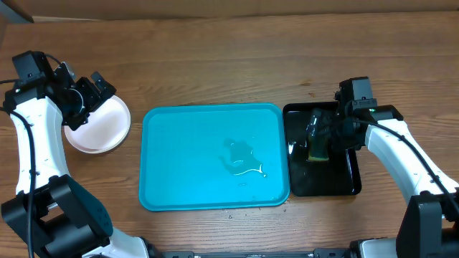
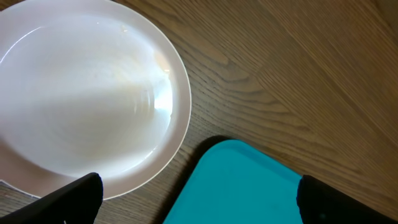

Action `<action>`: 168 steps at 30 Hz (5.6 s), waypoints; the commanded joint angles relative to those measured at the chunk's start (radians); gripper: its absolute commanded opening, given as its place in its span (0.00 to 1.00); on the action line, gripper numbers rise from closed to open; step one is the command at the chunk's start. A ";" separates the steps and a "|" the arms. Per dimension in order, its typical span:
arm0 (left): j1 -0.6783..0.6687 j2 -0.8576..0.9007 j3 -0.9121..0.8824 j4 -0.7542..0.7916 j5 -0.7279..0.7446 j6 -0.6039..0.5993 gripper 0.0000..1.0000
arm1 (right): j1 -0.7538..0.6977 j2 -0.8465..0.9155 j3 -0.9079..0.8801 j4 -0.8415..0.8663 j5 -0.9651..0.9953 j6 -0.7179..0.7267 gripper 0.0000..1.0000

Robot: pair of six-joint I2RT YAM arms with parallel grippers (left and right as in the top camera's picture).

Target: Clean dirty plates on tray and stack at the side

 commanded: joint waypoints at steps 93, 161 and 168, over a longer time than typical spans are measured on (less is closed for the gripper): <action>0.000 -0.010 0.018 -0.002 -0.013 0.018 1.00 | -0.011 -1.574 -1.003 0.682 -0.017 -0.410 1.00; -0.443 -1.515 -0.813 0.353 -0.084 0.042 1.00 | -0.011 -1.574 -1.003 0.682 -0.017 -0.410 1.00; -0.443 -1.665 -1.041 1.048 -0.118 0.037 1.00 | -0.011 -1.574 -1.003 0.682 -0.017 -0.410 1.00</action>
